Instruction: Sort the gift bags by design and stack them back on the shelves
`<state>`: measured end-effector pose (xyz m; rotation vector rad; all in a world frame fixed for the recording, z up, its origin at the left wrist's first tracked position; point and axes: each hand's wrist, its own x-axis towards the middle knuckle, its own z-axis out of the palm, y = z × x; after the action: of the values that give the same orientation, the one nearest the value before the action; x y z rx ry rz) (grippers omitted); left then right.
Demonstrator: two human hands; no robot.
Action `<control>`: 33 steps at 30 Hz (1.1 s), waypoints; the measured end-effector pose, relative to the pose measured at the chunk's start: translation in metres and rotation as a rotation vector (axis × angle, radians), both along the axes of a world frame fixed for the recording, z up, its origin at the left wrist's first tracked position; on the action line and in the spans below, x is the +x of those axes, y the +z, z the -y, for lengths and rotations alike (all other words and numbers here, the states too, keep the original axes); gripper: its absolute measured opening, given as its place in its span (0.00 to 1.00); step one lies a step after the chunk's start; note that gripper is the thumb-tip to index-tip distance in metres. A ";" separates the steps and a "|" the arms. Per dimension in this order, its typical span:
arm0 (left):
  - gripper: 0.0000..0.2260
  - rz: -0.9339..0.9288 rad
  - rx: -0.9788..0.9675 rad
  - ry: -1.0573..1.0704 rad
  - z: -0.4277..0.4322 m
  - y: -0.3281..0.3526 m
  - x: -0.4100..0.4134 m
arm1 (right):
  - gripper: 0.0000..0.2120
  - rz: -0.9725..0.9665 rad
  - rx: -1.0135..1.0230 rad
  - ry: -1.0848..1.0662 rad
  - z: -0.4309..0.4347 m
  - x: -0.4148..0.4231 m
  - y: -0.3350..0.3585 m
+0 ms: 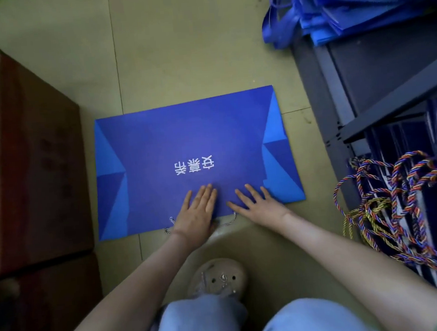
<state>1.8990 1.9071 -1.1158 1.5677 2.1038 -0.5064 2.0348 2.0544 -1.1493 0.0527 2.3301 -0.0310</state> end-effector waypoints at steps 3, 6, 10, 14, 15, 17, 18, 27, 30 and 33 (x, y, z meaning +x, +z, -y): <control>0.37 -0.018 0.028 0.015 -0.008 -0.001 0.003 | 0.28 -0.072 0.074 -0.019 -0.003 -0.006 0.007; 0.38 -0.063 0.141 0.089 -0.018 -0.001 -0.005 | 0.26 -0.265 0.121 -0.083 -0.007 -0.012 0.022; 0.26 -0.102 0.290 0.078 -0.033 0.024 -0.020 | 0.26 -0.412 0.144 -0.135 -0.011 -0.008 0.050; 0.22 -0.129 0.505 -0.048 -0.035 0.052 -0.029 | 0.35 -0.565 0.130 -0.217 -0.008 -0.011 0.093; 0.22 -0.137 0.542 -0.058 -0.035 0.063 -0.029 | 0.37 -0.549 0.126 -0.257 -0.007 -0.013 0.105; 0.22 -0.175 0.634 -0.097 -0.032 0.088 -0.025 | 0.36 -0.530 0.171 -0.324 -0.005 -0.018 0.136; 0.22 -0.189 0.660 -0.106 -0.029 0.101 -0.023 | 0.35 -0.547 0.204 -0.344 -0.005 -0.019 0.149; 0.20 -0.367 0.845 -0.137 0.000 0.203 0.022 | 0.23 -1.039 0.378 -0.219 0.016 0.021 0.223; 0.16 -0.409 0.909 -0.201 0.001 0.227 0.043 | 0.23 -1.187 0.402 -0.222 0.019 0.050 0.244; 0.15 -0.418 0.983 -0.286 -0.006 0.235 0.068 | 0.23 -1.294 0.455 -0.236 0.020 0.087 0.254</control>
<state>1.9675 1.9128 -0.8803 2.4826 2.6508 0.2092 2.1222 2.0341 -0.8952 0.7208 3.5435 0.4818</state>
